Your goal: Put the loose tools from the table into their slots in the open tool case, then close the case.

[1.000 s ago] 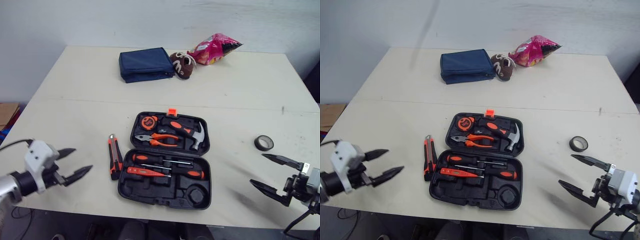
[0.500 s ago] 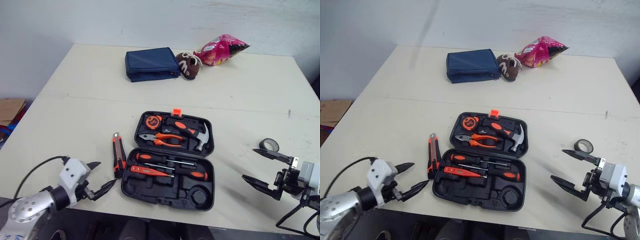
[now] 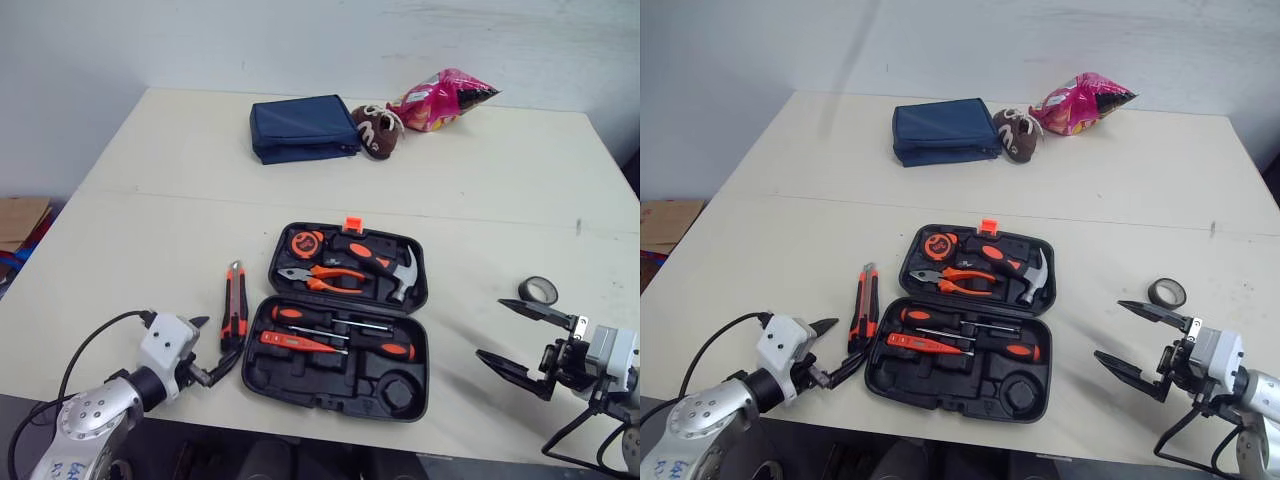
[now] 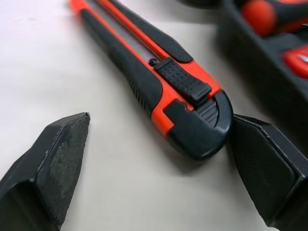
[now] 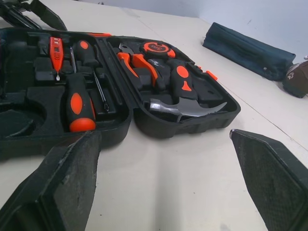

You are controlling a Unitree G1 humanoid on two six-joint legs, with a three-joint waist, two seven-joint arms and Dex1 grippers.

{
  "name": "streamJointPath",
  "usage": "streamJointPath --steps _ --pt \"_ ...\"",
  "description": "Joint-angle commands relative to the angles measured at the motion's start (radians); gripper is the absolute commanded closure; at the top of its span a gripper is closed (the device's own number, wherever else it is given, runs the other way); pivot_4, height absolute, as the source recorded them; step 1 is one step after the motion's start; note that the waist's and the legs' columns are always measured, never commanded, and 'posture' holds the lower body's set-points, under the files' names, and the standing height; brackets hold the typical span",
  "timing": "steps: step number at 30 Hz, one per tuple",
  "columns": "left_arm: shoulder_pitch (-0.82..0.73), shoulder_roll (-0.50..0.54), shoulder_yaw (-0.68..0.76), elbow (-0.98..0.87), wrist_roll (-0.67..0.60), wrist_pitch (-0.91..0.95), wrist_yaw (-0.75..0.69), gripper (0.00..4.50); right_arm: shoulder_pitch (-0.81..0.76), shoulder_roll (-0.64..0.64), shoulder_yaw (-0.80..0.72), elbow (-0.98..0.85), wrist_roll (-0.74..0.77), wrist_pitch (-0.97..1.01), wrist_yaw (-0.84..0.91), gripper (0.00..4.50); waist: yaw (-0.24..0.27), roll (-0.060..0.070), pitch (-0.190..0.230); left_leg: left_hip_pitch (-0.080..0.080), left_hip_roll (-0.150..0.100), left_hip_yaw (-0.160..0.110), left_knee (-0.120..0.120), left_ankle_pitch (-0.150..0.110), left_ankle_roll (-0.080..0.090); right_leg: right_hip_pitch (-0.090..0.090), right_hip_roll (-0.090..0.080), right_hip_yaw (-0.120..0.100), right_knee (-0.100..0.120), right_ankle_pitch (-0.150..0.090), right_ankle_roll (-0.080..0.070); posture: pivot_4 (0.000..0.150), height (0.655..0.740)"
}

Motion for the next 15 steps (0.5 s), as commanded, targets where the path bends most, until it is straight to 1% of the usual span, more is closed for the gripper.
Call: streamJointPath --steps 1,3,9,13,15 --pt "-0.022 -0.037 0.037 -0.007 -0.004 0.04 0.073 0.01 0.007 0.002 -0.015 -0.019 0.01 -0.015 -0.007 0.0 0.0 0.0 0.0 0.0 0.0 0.0 0.0 0.0 0.0 0.0 0.0 0.0 0.0 0.0 0.0 0.15 0.74" --pt "-0.026 -0.052 0.046 -0.006 -0.008 0.053 0.089 0.01 0.007 0.004 -0.014 -0.022 0.008 -0.015 -0.011 0.0 0.0 0.0 0.0 0.0 0.0 0.0 0.0 0.0 0.0 0.0 0.0 0.0 0.0 0.0 0.0 0.15 0.74" --pt "-0.051 -0.029 0.014 0.015 -0.038 0.045 0.02 0.01 0.011 0.011 -0.007 -0.031 0.004 -0.014 -0.02 0.0 0.0 0.0 0.0 0.0 0.0 0.0 0.0 0.0 0.0 0.0 0.0 0.0 0.0 0.0 0.0 0.15 0.74" --pt "-0.059 -0.031 -0.017 0.025 -0.018 0.029 0.012 0.01 0.008 0.012 -0.004 -0.027 0.003 -0.016 -0.02 0.0 0.001 0.0 0.0 0.0 0.0 0.0 0.0 0.0 0.0 0.0 0.0 0.0 0.0 0.0 0.0 0.15 0.74" --pt "-0.074 -0.036 -0.033 0.035 0.004 0.036 0.035 0.01 0.007 0.014 -0.003 -0.027 0.003 -0.017 -0.02 0.0 0.001 0.0 0.0 0.0 0.0 0.0 0.0 0.0 0.0 0.0 0.0 0.0 0.0 0.0 0.0 0.15 0.74"
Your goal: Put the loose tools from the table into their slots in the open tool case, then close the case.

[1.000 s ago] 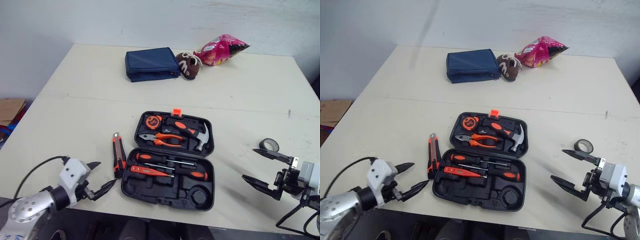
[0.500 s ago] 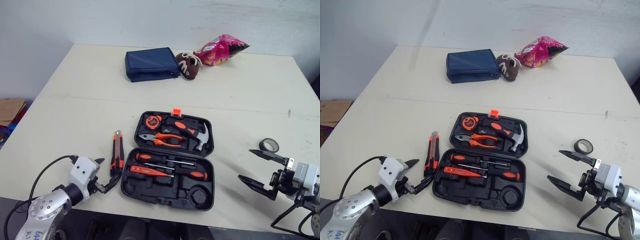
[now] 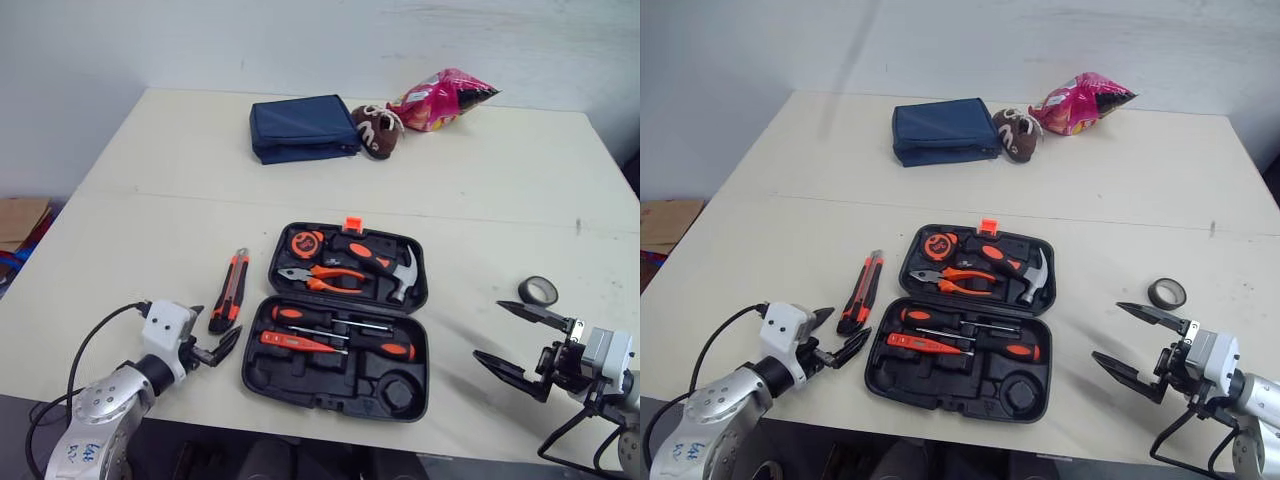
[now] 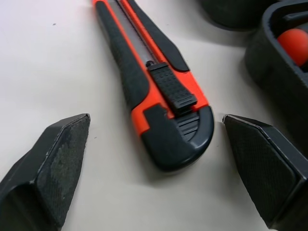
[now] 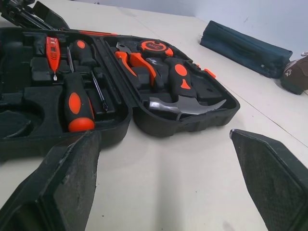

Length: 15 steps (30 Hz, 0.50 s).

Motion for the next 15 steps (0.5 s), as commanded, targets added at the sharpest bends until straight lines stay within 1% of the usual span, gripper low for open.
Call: streamJointPath --steps 1,4,6,9,12,13,14,15 --pt "-0.019 0.002 -0.028 0.013 0.036 -0.004 0.029 0.01 0.003 0.005 -0.004 -0.019 0.006 -0.018 -0.004 0.0 0.001 0.0 0.0 0.0 0.0 0.0 0.0 0.0 0.0 0.0 0.0 0.0 0.0 0.0 0.0 0.15 0.74" --pt "-0.084 -0.02 -0.045 0.055 0.06 0.03 0.082 0.01 0.013 0.013 -0.001 -0.028 0.007 -0.022 -0.005 0.0 0.007 0.0 0.0 0.0 0.0 0.0 0.0 0.0 0.0 0.0 0.0 0.0 0.001 0.0 0.0 0.15 0.74" --pt "-0.111 -0.02 -0.052 0.077 0.054 0.065 0.086 0.01 0.012 0.016 0.003 -0.032 0.004 -0.02 -0.01 0.0 0.01 0.0 0.0 0.0 0.0 0.0 0.001 0.0 0.0 0.0 0.0 0.0 0.001 0.0 0.0 0.15 0.74" --pt "-0.138 -0.013 -0.068 0.102 0.035 0.065 0.054 0.78 0.005 0.019 0.009 -0.035 -0.003 -0.016 -0.018 0.0 0.013 0.002 -0.001 0.001 0.0 0.0 0.0 0.0 0.0 0.0 0.0 0.0 0.001 0.0 0.0 0.15 0.74" --pt "-0.147 0.005 -0.063 0.106 0.038 0.065 0.042 2.05 0.002 0.021 0.016 -0.038 -0.008 -0.015 -0.022 0.0 0.015 0.002 -0.001 0.001 0.0 0.0 0.0 0.0 -0.001 0.0 0.0 0.0 0.001 0.0 0.0 0.15 0.74" --pt "-0.143 0.023 -0.048 0.101 0.035 0.063 0.029 2.57 0.001 0.021 0.017 -0.04 -0.008 -0.014 -0.026 0.0 0.015 0.002 -0.001 0.001 0.0 0.0 0.0 0.0 -0.001 0.0 0.0 0.0 0.001 0.0 0.0 0.15 0.74" --pt "-0.133 0.042 -0.023 0.098 0.027 0.056 0.013 2.86 0.002 0.02 0.019 -0.042 -0.007 -0.014 -0.029 0.0 0.015 0.002 -0.001 0.001 0.0 0.0 0.0 0.0 -0.001 0.0 0.0 0.0 0.001 0.0 0.0 0.15 0.74" --pt "-0.121 0.063 0.009 0.101 0.009 0.046 -0.014 2.86 0.002 0.019 0.021 -0.043 -0.007 -0.015 -0.031 0.0 0.013 0.002 -0.001 0.001 0.0 0.0 0.0 0.0 -0.001 0.0 0.0 0.0 0.001 0.0 0.0 0.15 0.74"
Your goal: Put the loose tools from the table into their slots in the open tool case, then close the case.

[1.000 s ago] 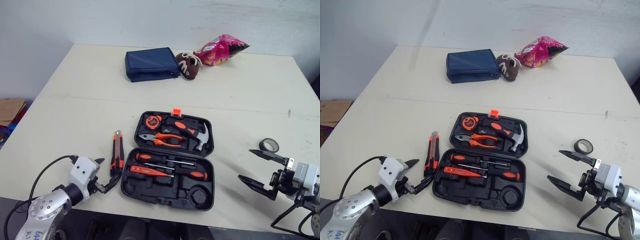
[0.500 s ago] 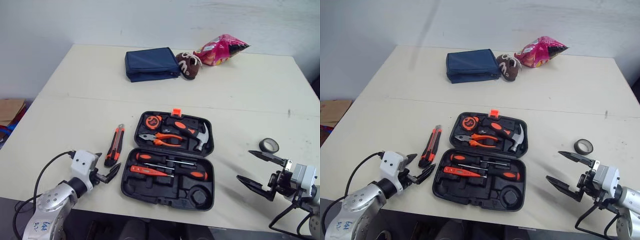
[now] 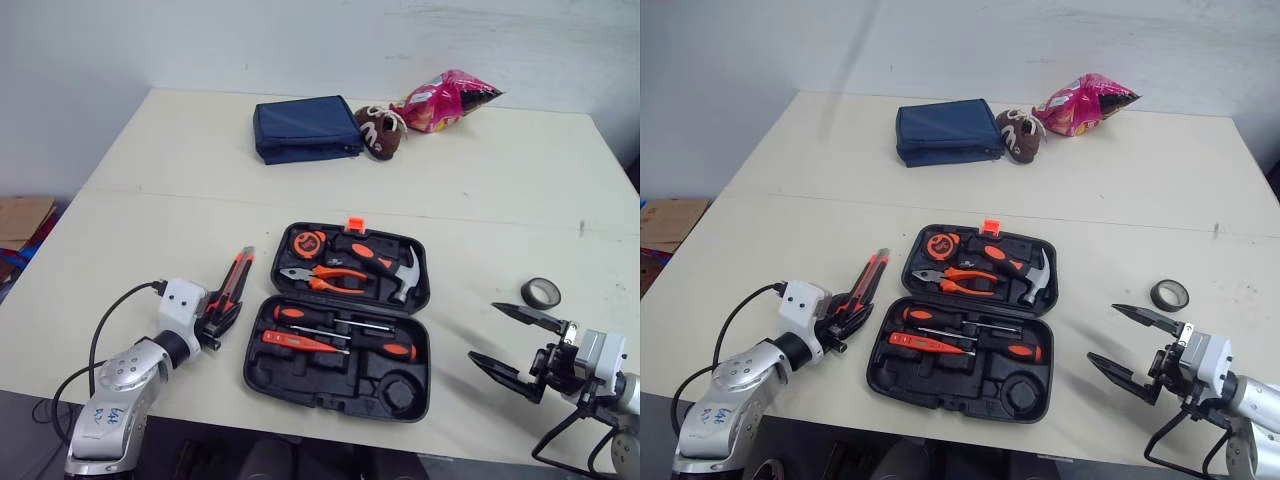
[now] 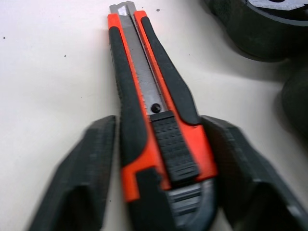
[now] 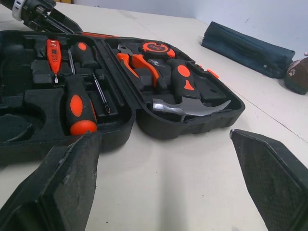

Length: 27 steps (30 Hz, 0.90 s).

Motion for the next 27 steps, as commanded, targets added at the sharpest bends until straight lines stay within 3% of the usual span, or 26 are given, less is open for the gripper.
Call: streamJointPath --steps 1,8,17,18,22,27 --pt "0.05 0.071 0.09 0.013 -0.044 -0.017 -0.086 2.86 -0.001 -0.003 -0.009 -0.035 0.004 -0.014 -0.012 0.0 -0.004 0.0 0.0 0.0 0.0 0.0 0.0 0.0 0.0 0.0 0.0 0.0 0.0 0.0 0.0 0.15 0.74" --pt "0.114 0.235 0.252 0.135 -0.143 -0.146 -0.346 2.86 -0.011 -0.024 -0.008 -0.02 0.006 -0.005 0.002 0.0 -0.016 0.0 0.001 0.0 0.001 0.0 -0.001 0.0 -0.001 0.0 0.0 0.0 0.0 0.0 0.0 0.15 0.74" --pt "0.14 0.253 0.217 0.238 -0.122 -0.263 -0.454 2.86 -0.01 -0.035 -0.017 -0.022 0.014 0.004 0.001 0.0 -0.017 -0.001 0.001 -0.001 0.0 -0.001 -0.002 0.0 0.0 -0.001 -0.001 -0.001 -0.002 0.0 0.0 0.15 0.74" --pt "0.143 0.255 0.215 0.249 -0.115 -0.284 -0.459 1.79 -0.008 -0.035 -0.018 -0.023 0.015 0.004 0.001 0.0 -0.017 -0.001 0.001 -0.001 0.0 -0.001 -0.002 0.0 0.0 -0.001 -0.001 -0.001 -0.002 0.0 0.0 0.15 0.74" --pt "0.155 0.259 0.226 0.279 -0.102 -0.374 -0.484 0.09 -0.005 -0.036 -0.021 -0.024 0.018 0.004 0.003 0.0 -0.018 -0.001 0.001 -0.001 0.0 -0.001 -0.002 0.0 0.0 -0.001 -0.001 -0.001 -0.002 0.0 0.0 0.15 0.74" --pt "0.172 0.329 0.304 0.248 -0.156 -0.341 -0.536 0.04 0.001 -0.03 -0.028 -0.032 0.04 0.018 -0.003 0.0 -0.019 -0.002 0.002 -0.001 0.001 -0.001 -0.002 0.0 0.0 -0.001 -0.001 -0.001 -0.002 0.0 0.0 0.15 0.74"
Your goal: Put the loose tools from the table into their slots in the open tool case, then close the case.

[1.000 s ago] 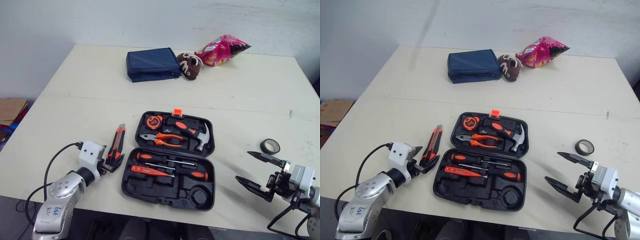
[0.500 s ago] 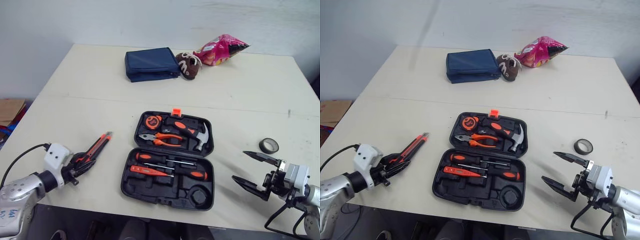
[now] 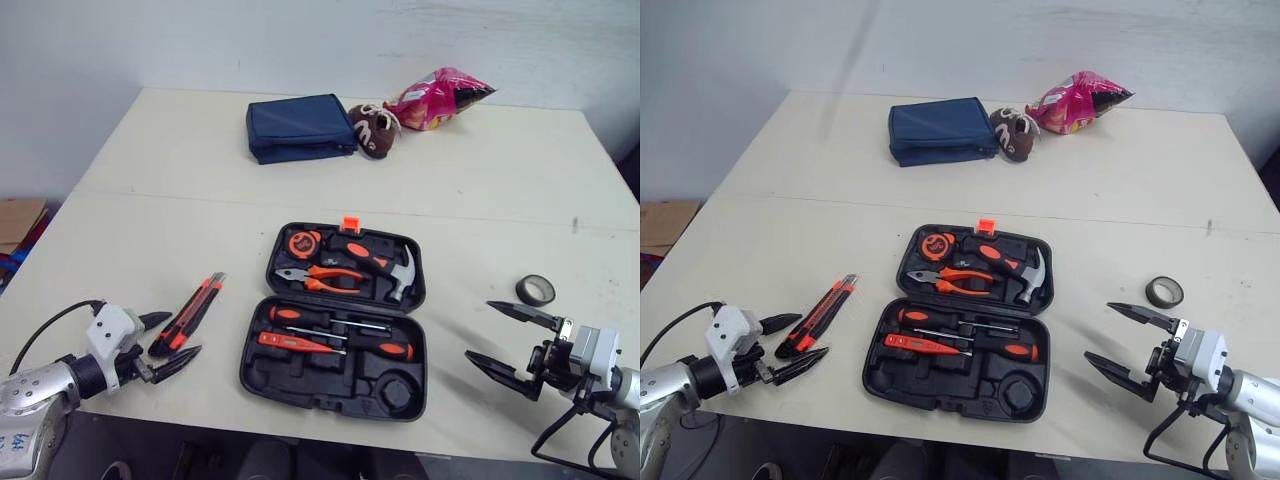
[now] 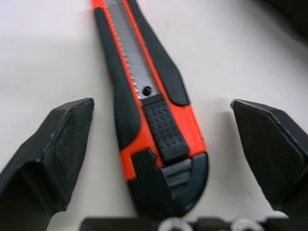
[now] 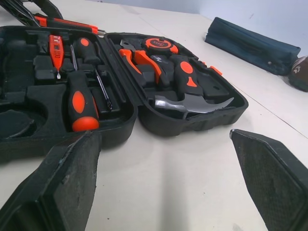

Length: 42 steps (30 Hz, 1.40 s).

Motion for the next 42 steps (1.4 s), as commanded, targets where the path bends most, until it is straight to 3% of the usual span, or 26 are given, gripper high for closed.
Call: streamJointPath --steps 1,8,13,21,30,33,38,42 --pt "-0.008 0.061 0.091 -0.044 -0.055 0.089 0.005 0.04 0.012 -0.006 -0.032 -0.032 0.032 0.002 0.001 0.0 0.0 -0.001 0.0 0.0 0.0 0.0 0.0 0.0 0.0 0.0 0.0 0.0 0.0 0.0 0.0 0.15 0.74" --pt "-0.156 0.1 0.035 -0.168 -0.132 0.551 0.22 0.04 0.02 0.012 -0.024 -0.026 0.036 -0.017 0.017 0.0 0.003 0.001 0.001 -0.001 -0.001 -0.001 0.0 0.0 0.001 0.0 -0.001 0.0 0.0 0.0 0.0 0.15 0.74" --pt "-0.225 0.097 -0.025 -0.197 -0.139 0.686 0.274 0.04 0.013 0.023 -0.012 -0.034 0.045 -0.03 0.025 0.0 -0.004 0.002 0.002 0.0 -0.001 0.0 0.0 0.0 0.001 -0.001 -0.001 0.001 0.001 0.0 0.0 0.15 0.74" --pt "-0.246 0.094 -0.106 -0.176 -0.049 0.712 0.352 0.04 0.006 0.048 0.005 -0.123 0.075 -0.006 0.015 0.0 0.001 0.003 0.002 0.0 -0.001 0.0 0.0 0.0 0.0 0.0 0.0 0.001 0.002 0.0 0.0 0.15 0.74" --pt "-0.234 0.1 -0.203 -0.223 -0.039 0.775 0.351 0.04 -0.006 0.072 0.106 -0.405 0.14 0.115 -0.054 0.0 0.004 0.009 -0.001 0.001 -0.001 0.0 0.0 0.001 -0.001 0.0 -0.001 0.001 0.002 0.0 0.0 0.15 0.74" --pt "-0.231 0.105 -0.21 -0.236 -0.047 0.791 0.338 0.92 -0.014 0.072 0.109 -0.422 0.137 0.127 -0.066 0.0 0.004 0.009 -0.001 0.001 -0.001 0.0 -0.001 0.001 0.0 0.0 -0.001 0.001 0.001 0.0 0.0 0.15 0.74" --pt "-0.243 0.116 -0.197 -0.24 -0.049 0.789 0.337 2.99 -0.019 0.061 0.112 -0.421 0.127 0.131 -0.059 0.0 0.003 0.009 -0.001 0.001 -0.001 0.0 -0.001 0.001 0.0 0.0 -0.001 0.001 0.001 0.0 0.0 0.15 0.74" --pt "-0.261 0.146 -0.157 -0.236 -0.065 0.703 0.259 3.04 -0.025 0.049 0.107 -0.414 0.114 0.133 -0.059 0.0 0.002 0.009 -0.001 0.0 -0.001 0.0 -0.001 0.001 0.0 0.0 -0.001 0.001 0.001 0.0 0.0 0.15 0.74"
